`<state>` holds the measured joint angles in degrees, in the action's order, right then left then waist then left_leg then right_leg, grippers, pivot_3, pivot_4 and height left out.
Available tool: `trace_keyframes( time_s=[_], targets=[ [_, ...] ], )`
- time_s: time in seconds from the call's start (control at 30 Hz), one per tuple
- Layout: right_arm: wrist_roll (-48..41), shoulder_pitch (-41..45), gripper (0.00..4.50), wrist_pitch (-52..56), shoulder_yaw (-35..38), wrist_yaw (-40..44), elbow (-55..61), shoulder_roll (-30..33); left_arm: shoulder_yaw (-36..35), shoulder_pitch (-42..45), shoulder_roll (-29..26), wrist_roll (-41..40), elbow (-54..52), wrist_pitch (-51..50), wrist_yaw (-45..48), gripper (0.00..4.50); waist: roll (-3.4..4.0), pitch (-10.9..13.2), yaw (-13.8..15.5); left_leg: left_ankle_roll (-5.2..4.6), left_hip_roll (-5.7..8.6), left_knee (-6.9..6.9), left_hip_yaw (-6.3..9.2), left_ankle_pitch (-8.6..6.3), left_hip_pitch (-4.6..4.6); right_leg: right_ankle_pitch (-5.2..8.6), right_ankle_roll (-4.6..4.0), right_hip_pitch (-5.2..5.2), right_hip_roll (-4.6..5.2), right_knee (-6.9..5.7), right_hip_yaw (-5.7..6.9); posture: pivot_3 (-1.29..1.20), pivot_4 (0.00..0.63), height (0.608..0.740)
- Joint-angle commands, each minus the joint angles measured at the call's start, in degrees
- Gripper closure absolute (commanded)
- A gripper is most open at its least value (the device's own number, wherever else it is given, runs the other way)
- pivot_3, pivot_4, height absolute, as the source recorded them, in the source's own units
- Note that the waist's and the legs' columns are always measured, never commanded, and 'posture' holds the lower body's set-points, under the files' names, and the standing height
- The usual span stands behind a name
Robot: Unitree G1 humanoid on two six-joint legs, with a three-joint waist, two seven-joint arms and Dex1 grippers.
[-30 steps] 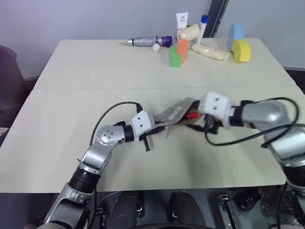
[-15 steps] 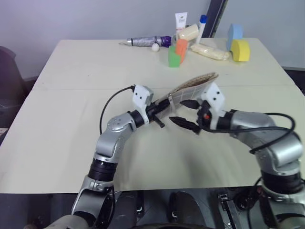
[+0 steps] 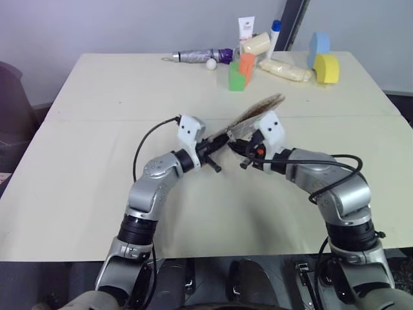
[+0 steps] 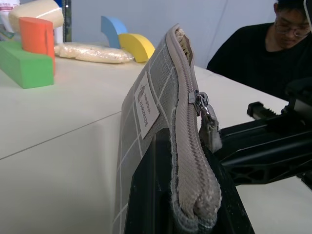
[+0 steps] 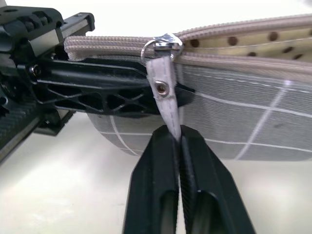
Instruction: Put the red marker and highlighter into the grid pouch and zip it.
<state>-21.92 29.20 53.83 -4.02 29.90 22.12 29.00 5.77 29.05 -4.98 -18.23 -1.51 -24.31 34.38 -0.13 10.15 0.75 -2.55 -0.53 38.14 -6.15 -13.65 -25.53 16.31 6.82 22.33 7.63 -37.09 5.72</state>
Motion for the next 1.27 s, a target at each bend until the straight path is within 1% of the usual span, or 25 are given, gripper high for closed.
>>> trace_keyframes(
  time_s=[0.03, 0.13, 0.27, 0.33, 0.4, 0.47, 0.5, 0.57, 0.63, 0.7, 0.73, 0.83, 0.93, 1.1, 1.27],
  targets=[
    [3.5, 2.2, 4.45, -3.4, 2.6, 0.5, -1.3, 5.7, -0.4, -0.1, -1.8, 0.6, -1.7, 2.7, 0.6, 4.50, 0.00, 0.0, 0.0, 0.00, 0.00, 0.00, 0.00, 0.00, 0.00, 0.00, 0.00, 0.00, 0.00, 0.00, 0.00, 0.00, 0.150, 0.740],
    [7.4, 5.1, 4.45, -7.4, 5.9, -1.4, -6.8, 11.1, 0.4, -0.9, -4.7, 2.2, -1.2, 4.4, 2.0, 4.50, 0.00, 0.0, -0.1, 0.00, -0.01, -0.01, -0.02, 0.00, 0.01, 0.00, 0.00, 0.02, -0.01, 0.00, 0.00, 0.00, 0.150, 0.740],
    [12.1, 8.2, 4.45, -10.7, 9.9, -3.7, -16.0, 18.7, 0.5, -2.1, -8.0, 2.3, -1.1, 5.7, 3.8, 4.50, 0.00, 0.0, -0.1, 0.01, -0.01, -0.03, -0.06, 0.00, 0.01, 0.00, 0.00, 0.02, 0.01, 0.03, 0.00, 0.00, 0.150, 0.740],
    [12.7, 7.8, 4.45, -11.4, 10.3, -2.9, -17.5, 21.2, 0.6, -2.6, -9.3, 2.2, -1.2, 6.1, 4.4, 4.50, 0.00, 0.0, -0.1, 0.01, -0.02, -0.04, -0.08, 0.00, 0.01, 0.00, 0.00, 0.03, 0.01, 0.04, -0.01, 0.00, 0.150, 0.740],
    [11.4, 5.7, 4.45, -11.7, 9.5, 0.9, -16.0, 23.3, 0.4, -2.8, -10.1, 1.8, -1.4, 6.0, 4.8, 4.50, 0.02, 0.0, -0.2, 0.02, -0.05, -0.07, -0.10, 0.01, 0.02, 0.00, 0.00, 0.04, -0.01, 0.08, -0.01, 0.00, 0.150, 0.740],
    [9.3, 3.2, 3.89, -10.9, 9.3, 4.9, -13.8, 24.8, -0.5, -3.2, -10.6, -0.7, -2.2, 3.9, 6.2, 4.50, 0.02, 0.0, -0.1, 0.02, -0.07, -0.09, -0.11, 0.01, 0.02, 0.00, 0.00, 0.04, -0.02, 0.08, -0.01, 0.00, 0.150, 0.740],
    [7.7, 1.8, 3.56, -10.4, 9.6, 7.1, -12.3, 25.3, -0.8, -3.4, -11.2, -1.7, -2.7, 2.8, 6.9, 4.17, 0.02, 0.0, -0.1, 0.02, -0.07, -0.09, -0.11, 0.01, 0.02, 0.00, 0.00, 0.03, -0.02, 0.07, -0.01, 0.00, 0.150, 0.740],
    [5.6, -1.3, 2.58, -10.5, 10.2, 10.9, -9.5, 26.5, -0.7, -4.1, -13.4, -3.0, -4.2, 0.8, 8.7, 3.46, 0.02, 0.0, -0.2, 0.02, -0.07, -0.09, -0.11, 0.01, 0.04, 0.00, 0.00, 0.01, -0.01, 0.08, -0.01, 0.00, 0.150, 0.740],
    [3.1, -6.4, 1.49, -11.4, 11.4, 16.1, -5.2, 28.7, 0.0, -6.0, -17.3, -3.8, -7.5, -1.5, 11.7, 2.43, 0.02, 0.0, -0.2, 0.01, -0.09, -0.10, -0.11, 0.00, 0.05, 0.00, 0.00, 0.02, -0.02, 0.08, -0.01, 0.00, 0.150, 0.740],
    [1.7, -10.6, 0.51, -11.9, 13.5, 19.0, -3.0, 30.2, -0.9, -8.4, -21.3, -4.0, -10.3, -3.3, 13.0, 1.40, 0.02, 0.0, -0.2, 0.01, -0.10, -0.12, -0.09, 0.00, 0.04, 0.01, 0.00, 0.02, -0.01, 0.09, -0.01, 0.00, 0.150, 0.740],
    [1.5, -12.1, 0.49, -12.2, 14.6, 19.8, -2.8, 30.9, -2.1, -10.1, -23.5, -4.8, -11.6, -4.5, 13.8, 0.94, 0.01, 0.0, -0.2, 0.01, -0.10, -0.12, -0.09, 0.00, 0.04, 0.00, 0.00, 0.01, 0.00, 0.10, -0.02, 0.00, 0.150, 0.740],
    [1.6, -13.4, 0.49, -12.8, 16.3, 20.0, -3.8, 31.1, -5.5, -13.2, -26.9, -7.4, -13.9, -6.8, 14.3, 0.94, 0.04, 0.0, -0.1, -0.01, -0.08, -0.10, -0.09, -0.03, 0.06, 0.00, 0.00, 0.00, 0.06, 0.10, -0.03, 0.00, 0.150, 0.740],
    [1.9, -13.4, 0.49, -13.6, 16.7, 19.9, -5.1, 30.7, -8.9, -14.9, -28.3, -8.9, -14.5, -7.9, 13.0, 0.94, 0.03, 0.0, 0.0, -0.15, -0.10, -0.10, 0.04, -0.13, 0.06, 0.00, -0.02, 0.00, 0.11, 0.10, -0.04, 0.00, 0.150, 0.740],
    [2.3, -13.5, 0.49, -14.9, 16.0, 20.1, -7.1, 30.1, -15.6, -16.4, -29.5, -9.6, -12.5, -7.1, 10.3, 0.94, 0.04, 0.0, -0.1, 0.07, -0.11, -0.11, 0.06, -0.02, 0.04, 0.01, -0.04, 0.02, 0.13, 0.12, -0.09, 0.00, 0.150, 0.740],
    [2.1, -13.3, 0.49, -15.4, 15.4, 20.0, -7.7, 29.3, -16.4, -18.8, -30.1, -9.1, -13.0, -5.0, 10.8, 0.94, 0.05, 0.0, -0.1, 0.09, -0.10, -0.13, 0.02, 0.00, 0.03, 0.01, -0.04, 0.02, 0.13, 0.13, -0.09, 0.00, 0.150, 0.740]
  ],
)
